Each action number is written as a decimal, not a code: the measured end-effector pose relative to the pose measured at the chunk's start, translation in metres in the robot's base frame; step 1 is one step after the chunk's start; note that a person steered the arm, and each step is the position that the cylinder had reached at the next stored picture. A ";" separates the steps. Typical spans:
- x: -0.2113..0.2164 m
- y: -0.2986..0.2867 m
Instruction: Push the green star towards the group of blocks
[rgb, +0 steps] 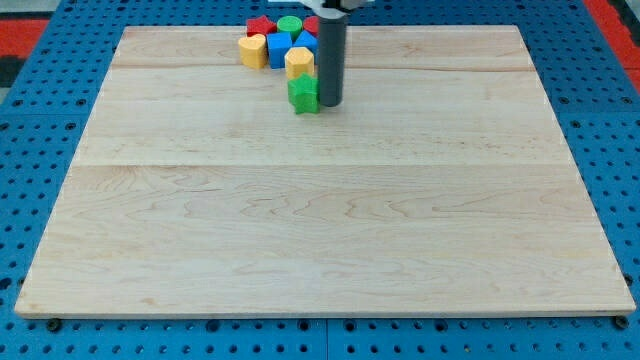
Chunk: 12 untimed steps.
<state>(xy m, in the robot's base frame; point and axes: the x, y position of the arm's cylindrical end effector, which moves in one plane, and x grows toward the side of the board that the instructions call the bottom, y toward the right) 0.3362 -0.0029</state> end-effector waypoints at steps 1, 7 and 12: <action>-0.005 -0.027; 0.001 -0.064; 0.008 -0.126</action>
<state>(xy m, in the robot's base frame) 0.3443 -0.1289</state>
